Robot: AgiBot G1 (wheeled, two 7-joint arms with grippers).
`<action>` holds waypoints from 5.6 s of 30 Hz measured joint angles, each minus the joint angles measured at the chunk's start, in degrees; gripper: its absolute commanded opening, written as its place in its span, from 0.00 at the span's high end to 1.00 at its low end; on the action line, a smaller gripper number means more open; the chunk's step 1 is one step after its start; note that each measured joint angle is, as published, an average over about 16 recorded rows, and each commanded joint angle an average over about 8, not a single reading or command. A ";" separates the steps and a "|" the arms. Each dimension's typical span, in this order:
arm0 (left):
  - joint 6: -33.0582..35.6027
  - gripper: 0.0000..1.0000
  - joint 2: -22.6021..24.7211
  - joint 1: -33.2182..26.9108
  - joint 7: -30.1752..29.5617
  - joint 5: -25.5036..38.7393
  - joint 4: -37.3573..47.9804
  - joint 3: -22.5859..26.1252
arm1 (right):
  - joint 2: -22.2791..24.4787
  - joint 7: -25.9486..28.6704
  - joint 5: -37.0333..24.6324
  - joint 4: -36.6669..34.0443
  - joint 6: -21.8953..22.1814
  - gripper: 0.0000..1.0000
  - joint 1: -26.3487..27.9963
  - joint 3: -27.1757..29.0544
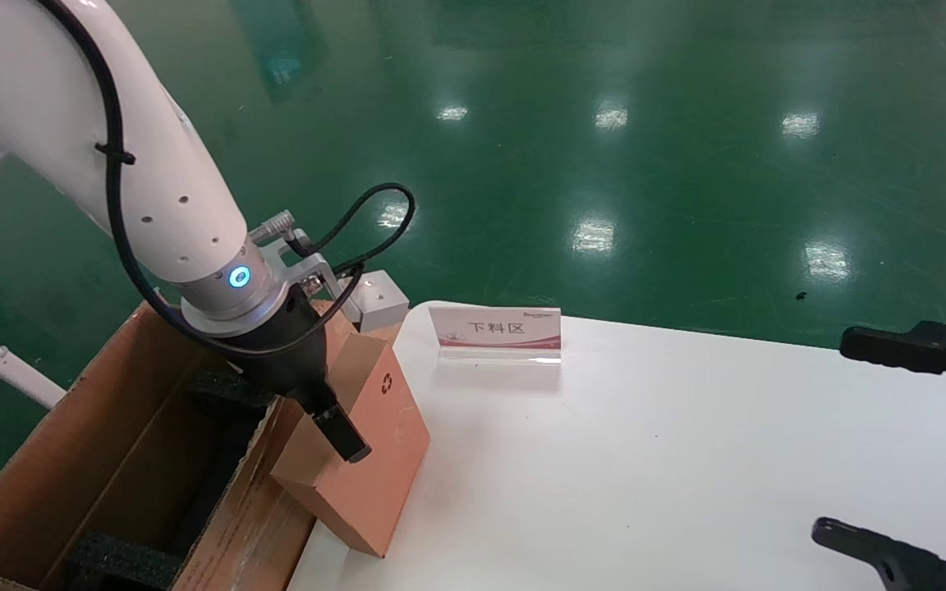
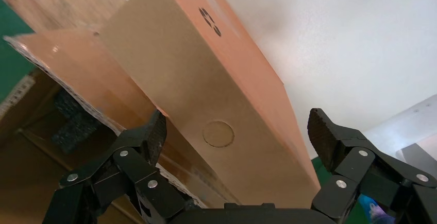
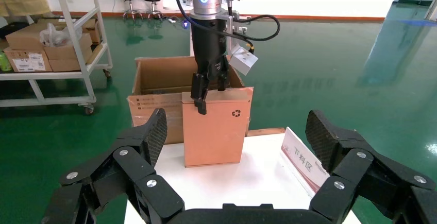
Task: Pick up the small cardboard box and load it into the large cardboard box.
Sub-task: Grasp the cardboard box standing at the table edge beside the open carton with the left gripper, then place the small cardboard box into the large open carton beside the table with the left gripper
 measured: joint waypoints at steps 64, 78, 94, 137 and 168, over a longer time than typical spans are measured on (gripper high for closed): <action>-8.55 0.75 -3.74 4.02 1.46 0.50 5.09 5.88 | 0.05 -0.09 0.11 -0.09 0.06 0.07 0.02 -0.14; -8.42 1.00 -3.80 4.06 1.33 0.44 4.94 5.86 | 0.05 -0.10 0.11 -0.09 0.06 1.00 0.02 -0.14; -8.31 1.00 -3.84 4.07 1.26 0.35 4.86 5.85 | 0.05 -0.09 0.11 -0.09 0.06 1.00 0.02 -0.14; 3.20 1.00 -13.67 -33.72 8.20 -3.48 0.88 12.43 | 0.08 -0.17 0.17 -0.14 0.07 0.70 0.07 -0.26; -4.95 1.00 -19.81 -30.57 5.88 -4.03 7.92 41.02 | 0.13 -0.22 0.25 -0.14 0.12 0.00 0.10 -0.37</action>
